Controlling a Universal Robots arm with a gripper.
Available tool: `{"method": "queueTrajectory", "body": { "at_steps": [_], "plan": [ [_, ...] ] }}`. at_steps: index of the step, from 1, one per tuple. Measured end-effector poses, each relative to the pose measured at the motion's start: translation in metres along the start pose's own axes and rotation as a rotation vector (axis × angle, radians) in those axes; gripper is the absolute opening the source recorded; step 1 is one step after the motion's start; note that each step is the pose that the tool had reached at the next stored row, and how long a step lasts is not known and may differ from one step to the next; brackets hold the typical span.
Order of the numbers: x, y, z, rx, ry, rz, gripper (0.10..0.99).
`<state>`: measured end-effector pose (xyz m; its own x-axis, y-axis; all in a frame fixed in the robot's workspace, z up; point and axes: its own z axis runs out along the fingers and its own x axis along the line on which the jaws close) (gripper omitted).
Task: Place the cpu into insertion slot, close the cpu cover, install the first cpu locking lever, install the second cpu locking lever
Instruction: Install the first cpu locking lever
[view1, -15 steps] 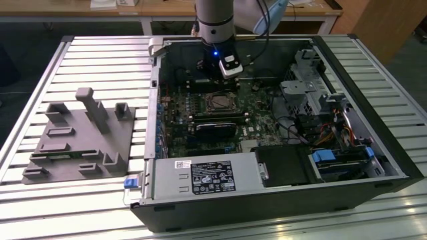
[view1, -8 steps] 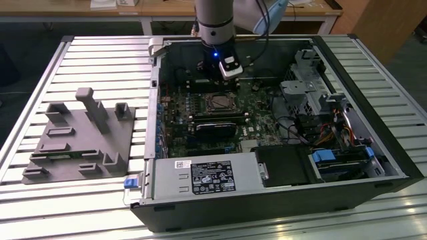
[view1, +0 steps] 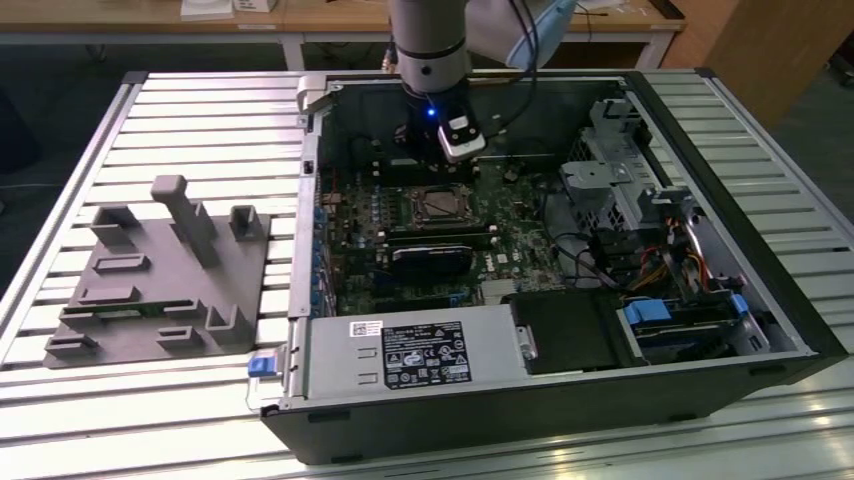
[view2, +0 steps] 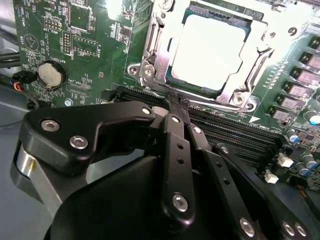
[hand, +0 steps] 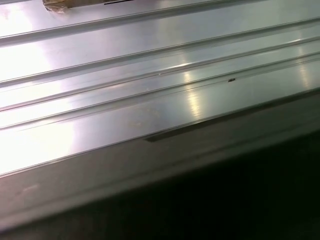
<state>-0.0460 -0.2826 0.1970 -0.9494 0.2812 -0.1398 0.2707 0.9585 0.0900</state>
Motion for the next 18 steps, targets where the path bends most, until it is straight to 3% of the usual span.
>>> {"method": "queueTrajectory", "body": {
  "at_steps": [10, 18],
  "plan": [
    [0.0002, -0.0009, 0.0031, -0.001, -0.004, 0.0, 0.106],
    [-0.0004, -0.0003, -0.0001, -0.006, -0.0036, 0.0, 0.106]
  ]
}}
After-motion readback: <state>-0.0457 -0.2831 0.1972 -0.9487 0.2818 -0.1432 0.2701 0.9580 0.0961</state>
